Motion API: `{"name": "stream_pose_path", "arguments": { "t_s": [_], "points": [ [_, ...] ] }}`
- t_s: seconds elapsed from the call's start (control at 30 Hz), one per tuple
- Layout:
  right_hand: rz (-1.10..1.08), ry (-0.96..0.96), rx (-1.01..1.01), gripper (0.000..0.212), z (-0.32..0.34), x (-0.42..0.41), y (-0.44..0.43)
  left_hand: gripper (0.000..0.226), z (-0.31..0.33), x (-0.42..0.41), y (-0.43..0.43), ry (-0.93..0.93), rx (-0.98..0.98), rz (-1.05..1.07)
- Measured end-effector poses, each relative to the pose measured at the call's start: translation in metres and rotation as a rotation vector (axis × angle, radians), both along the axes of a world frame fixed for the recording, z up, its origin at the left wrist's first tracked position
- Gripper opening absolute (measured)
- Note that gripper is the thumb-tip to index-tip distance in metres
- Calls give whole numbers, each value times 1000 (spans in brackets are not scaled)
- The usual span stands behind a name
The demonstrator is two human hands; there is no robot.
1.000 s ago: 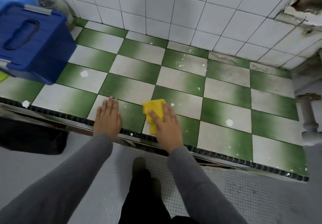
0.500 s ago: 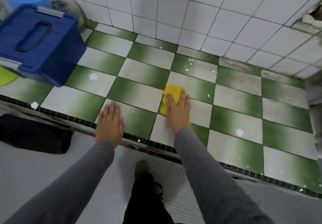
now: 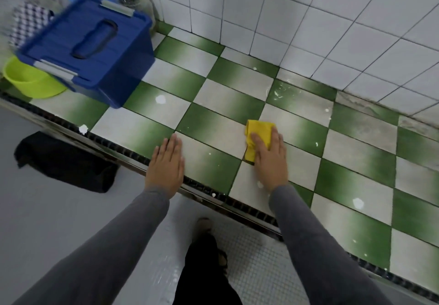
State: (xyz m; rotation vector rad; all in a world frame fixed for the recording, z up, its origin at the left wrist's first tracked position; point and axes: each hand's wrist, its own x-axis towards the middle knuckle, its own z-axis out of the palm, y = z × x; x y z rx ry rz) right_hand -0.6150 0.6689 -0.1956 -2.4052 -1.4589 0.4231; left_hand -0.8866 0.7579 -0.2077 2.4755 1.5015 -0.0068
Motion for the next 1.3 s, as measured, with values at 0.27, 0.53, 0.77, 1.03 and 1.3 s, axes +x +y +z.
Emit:
{"name": "stream_pose_path", "arguments": {
  "t_s": [0.27, 0.53, 0.77, 1.03, 1.3],
  "points": [
    [180, -30, 1, 50, 7, -72, 96, 68, 1, -2, 1, -5, -7, 0],
    [229, -77, 75, 51, -4, -73, -9, 71, 2, 0, -1, 9, -1, -2],
    [-269, -42, 84, 47, -7, -8, -25, 76, 4, 3, -2, 38, -9, 8],
    [41, -79, 118, 50, -4, -102, -3, 67, 4, 6, -4, 22, -5, 42],
    [-239, -70, 94, 54, -12, 2, -89, 58, 1, 8, -6, 12, 4, 63]
  ]
}}
